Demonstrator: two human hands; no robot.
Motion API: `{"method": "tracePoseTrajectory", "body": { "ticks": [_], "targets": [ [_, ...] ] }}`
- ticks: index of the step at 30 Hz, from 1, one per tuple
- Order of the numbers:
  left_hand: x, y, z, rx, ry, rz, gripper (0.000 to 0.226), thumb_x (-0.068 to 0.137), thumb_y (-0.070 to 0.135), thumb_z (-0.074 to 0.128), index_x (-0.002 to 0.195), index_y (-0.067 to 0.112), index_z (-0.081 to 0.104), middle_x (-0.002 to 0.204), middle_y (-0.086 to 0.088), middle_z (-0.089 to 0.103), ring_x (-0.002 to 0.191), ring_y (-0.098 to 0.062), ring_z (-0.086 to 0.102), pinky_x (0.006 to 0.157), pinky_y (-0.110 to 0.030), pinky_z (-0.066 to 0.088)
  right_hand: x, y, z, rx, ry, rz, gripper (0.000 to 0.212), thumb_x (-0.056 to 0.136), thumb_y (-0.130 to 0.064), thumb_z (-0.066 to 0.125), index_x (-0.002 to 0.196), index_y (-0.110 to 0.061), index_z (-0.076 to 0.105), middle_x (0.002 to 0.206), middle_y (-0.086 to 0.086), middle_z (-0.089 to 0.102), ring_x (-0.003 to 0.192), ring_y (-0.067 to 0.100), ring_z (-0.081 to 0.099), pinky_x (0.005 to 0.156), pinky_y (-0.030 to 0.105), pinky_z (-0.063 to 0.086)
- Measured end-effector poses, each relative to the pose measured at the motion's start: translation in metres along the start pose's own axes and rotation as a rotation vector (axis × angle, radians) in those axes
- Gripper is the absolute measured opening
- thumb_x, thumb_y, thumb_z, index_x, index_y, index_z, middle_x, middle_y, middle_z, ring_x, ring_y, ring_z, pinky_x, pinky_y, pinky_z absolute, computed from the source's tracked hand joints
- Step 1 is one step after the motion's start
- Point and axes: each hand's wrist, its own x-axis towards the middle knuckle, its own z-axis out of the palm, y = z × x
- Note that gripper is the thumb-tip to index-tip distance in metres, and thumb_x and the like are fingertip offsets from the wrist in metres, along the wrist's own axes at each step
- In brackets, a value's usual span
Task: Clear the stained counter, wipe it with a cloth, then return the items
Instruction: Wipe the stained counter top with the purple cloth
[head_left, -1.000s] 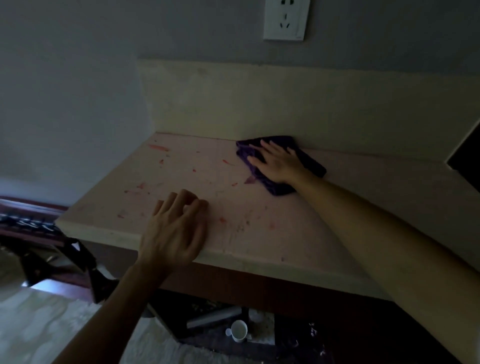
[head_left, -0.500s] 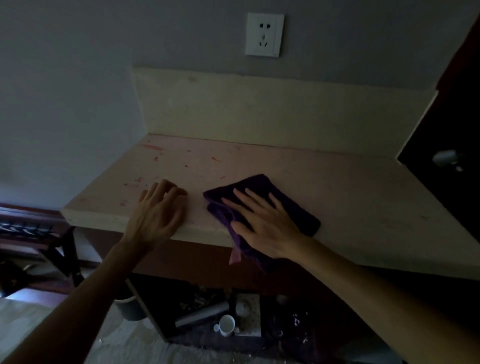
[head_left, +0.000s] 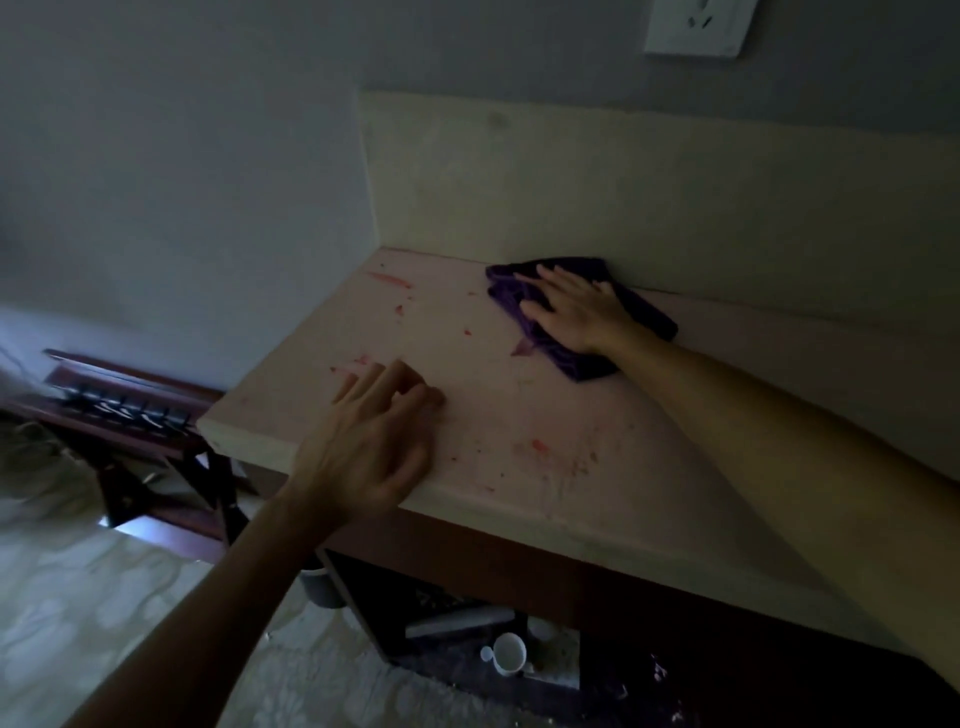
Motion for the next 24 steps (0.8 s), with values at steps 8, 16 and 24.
{"method": "tracePoseTrajectory", "body": {
  "ticks": [8,16,24],
  "targets": [
    [0.000,0.002,-0.005,-0.017,-0.010,0.000,0.050,0.087,0.042,0.036,0.117,0.016,0.066,0.113,-0.007,0.056,0.092,-0.023,0.053,0.086,-0.041,0.045,-0.028,-0.022,0.000,0.011,0.004,0.024,0.055,0.097,-0.054,0.015,0.151,-0.043,0.012,0.164,-0.010,0.006,0.151,0.011,0.004,0.120,0.050,0.006],
    [-0.014,-0.017,-0.010,-0.078,0.023,0.036,0.044,0.085,0.036,0.038,0.114,0.014,0.062,0.111,-0.007,0.053,0.093,-0.026,0.052,0.082,-0.038,0.041,-0.188,-0.094,0.017,0.031,0.060,-0.126,0.055,0.097,-0.055,0.011,0.151,-0.046,0.005,0.163,-0.015,0.001,0.150,0.009,0.000,0.121,0.048,0.003],
    [-0.027,-0.088,-0.022,0.035,0.021,0.020,0.046,0.091,0.042,0.039,0.114,0.014,0.066,0.111,-0.008,0.058,0.091,-0.029,0.058,0.079,-0.040,0.044,-0.180,-0.106,0.015,0.029,0.040,-0.061,0.056,0.095,-0.063,0.009,0.149,-0.051,0.002,0.162,-0.019,-0.003,0.149,0.003,-0.004,0.121,0.044,0.003]
  ]
}}
